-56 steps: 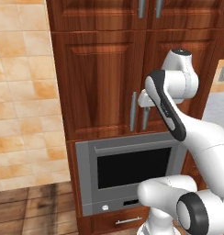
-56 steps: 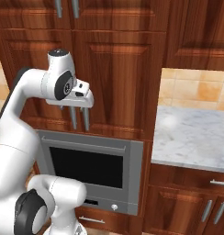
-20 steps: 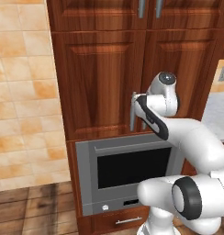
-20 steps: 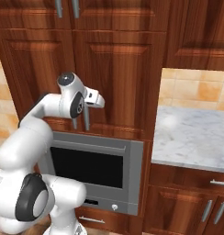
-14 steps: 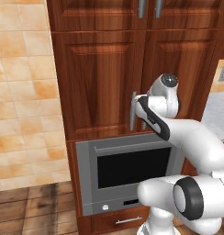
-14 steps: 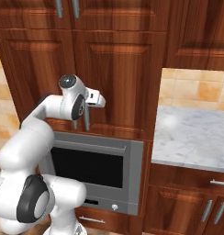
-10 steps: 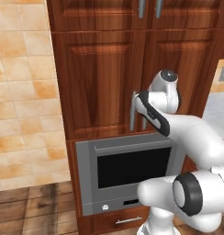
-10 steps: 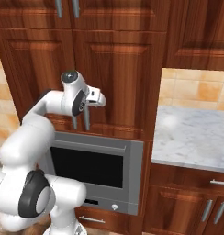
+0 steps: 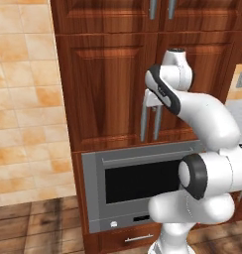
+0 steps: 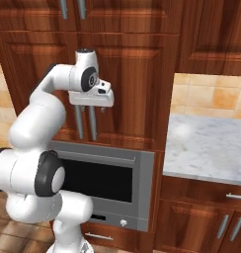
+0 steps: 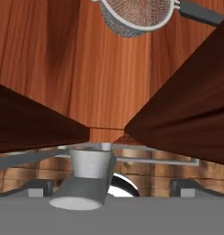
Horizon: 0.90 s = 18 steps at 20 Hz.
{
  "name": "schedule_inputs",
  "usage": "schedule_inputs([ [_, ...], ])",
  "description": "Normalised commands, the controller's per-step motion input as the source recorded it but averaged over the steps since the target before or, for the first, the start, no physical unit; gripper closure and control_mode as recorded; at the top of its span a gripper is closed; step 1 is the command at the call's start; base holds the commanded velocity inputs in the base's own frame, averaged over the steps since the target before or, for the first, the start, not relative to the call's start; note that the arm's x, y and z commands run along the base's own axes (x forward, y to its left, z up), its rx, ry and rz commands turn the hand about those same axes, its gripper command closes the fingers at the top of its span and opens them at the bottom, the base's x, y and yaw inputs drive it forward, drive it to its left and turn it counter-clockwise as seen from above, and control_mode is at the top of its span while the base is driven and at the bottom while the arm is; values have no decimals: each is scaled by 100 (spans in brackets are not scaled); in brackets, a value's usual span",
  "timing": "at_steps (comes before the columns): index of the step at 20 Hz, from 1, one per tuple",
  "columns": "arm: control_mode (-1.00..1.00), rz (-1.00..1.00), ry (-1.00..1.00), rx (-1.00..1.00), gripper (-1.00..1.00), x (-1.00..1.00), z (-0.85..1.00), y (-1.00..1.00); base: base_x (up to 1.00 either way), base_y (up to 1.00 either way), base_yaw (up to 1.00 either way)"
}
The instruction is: Open the cabinet and setup a tea strainer by placing it in the bowl upright.
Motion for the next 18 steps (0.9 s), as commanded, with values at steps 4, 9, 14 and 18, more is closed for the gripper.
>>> schedule_inputs([
  [4, -100, 0, -25, 0, -100, -19, 0, 1, 0, 0, 0],
  [9, -100, -1, -30, -1, -100, -51, -2, 17, 0, 0, 0],
  [14, -100, 0, -33, -2, -100, -4, 0, 20, 0, 0, 0],
  [18, -100, 0, -23, -3, -100, 0, -13, 1, 0, 0, 0],
])
